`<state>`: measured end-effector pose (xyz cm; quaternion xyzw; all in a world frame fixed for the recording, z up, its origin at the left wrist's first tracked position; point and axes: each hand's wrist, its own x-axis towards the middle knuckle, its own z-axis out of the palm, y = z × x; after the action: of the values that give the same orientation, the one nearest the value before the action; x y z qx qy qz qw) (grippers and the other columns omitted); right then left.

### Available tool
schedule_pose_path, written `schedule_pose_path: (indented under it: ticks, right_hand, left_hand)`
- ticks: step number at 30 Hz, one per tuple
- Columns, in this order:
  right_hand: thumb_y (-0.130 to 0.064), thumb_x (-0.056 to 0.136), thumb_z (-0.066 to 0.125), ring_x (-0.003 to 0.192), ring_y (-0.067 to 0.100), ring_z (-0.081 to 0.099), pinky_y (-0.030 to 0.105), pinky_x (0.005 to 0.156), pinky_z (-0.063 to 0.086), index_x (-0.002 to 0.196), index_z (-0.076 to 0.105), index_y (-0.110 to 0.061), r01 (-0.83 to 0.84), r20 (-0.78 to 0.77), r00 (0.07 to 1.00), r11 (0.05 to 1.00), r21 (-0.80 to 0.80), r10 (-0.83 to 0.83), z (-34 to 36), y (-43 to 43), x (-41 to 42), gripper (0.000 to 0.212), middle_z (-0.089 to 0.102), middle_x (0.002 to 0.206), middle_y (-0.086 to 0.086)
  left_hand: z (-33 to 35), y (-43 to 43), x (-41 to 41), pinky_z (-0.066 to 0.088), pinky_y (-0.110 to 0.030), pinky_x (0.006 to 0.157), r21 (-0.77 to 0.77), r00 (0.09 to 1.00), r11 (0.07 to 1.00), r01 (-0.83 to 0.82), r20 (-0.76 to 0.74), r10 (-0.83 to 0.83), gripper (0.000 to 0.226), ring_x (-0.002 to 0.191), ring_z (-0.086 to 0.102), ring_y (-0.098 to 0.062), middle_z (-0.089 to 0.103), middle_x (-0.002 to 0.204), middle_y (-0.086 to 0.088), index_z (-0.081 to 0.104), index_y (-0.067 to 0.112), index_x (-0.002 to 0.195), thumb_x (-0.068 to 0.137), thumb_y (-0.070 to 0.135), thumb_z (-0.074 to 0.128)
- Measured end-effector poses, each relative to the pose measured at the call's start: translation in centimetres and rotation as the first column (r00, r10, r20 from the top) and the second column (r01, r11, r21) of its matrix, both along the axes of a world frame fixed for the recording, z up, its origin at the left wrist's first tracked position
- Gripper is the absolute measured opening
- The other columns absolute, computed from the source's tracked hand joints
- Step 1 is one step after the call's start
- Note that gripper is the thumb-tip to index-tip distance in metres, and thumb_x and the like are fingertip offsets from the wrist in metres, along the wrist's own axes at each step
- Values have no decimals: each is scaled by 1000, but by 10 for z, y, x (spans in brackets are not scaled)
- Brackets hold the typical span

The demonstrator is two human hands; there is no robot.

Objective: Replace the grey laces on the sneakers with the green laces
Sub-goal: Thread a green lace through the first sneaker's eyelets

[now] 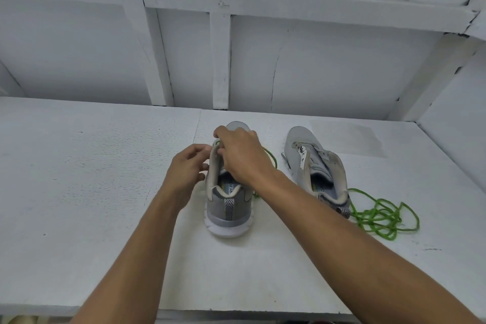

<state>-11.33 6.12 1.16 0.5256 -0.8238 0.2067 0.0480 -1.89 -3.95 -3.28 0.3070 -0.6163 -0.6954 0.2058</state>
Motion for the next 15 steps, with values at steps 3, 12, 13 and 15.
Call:
schedule_pose_path:
  ticks: [3,12,13,15]
  right_hand:
    - [-14,92,55,106,27,49,38,90,35,119,56,-13,34,-13,999,998,-59,-34,-5,6,-1,27,63,110,5]
    - [-38,78,76,113,20,40,30,94,37,127,45,-15,472,429,826,864,-174,-365,-21,60,9,63,43,120,3]
    - [-40,79,75,107,18,43,26,85,36,120,46,-15,506,490,786,847,-159,-378,-23,65,14,56,44,115,1]
    - [-44,82,72,96,14,46,24,70,32,106,48,-16,544,601,705,831,-117,-378,-28,72,21,44,47,105,-2]
  left_hand:
    - [0,-5,-3,50,-37,74,5,997,1000,-1,-71,1,15,85,61,-26,67,93,-10,63,8,92,98,18,54]
    - [26,-80,13,50,-26,70,810,622,581,-77,-417,663,35,55,63,-14,56,56,-2,51,7,73,104,13,34]
    - [33,-94,20,45,-23,63,800,604,586,-128,-406,686,36,48,56,-11,53,52,0,50,10,70,103,11,35]
    - [43,-110,28,36,-19,52,684,645,664,-302,-366,671,28,46,47,-8,50,53,4,49,13,73,99,8,38]
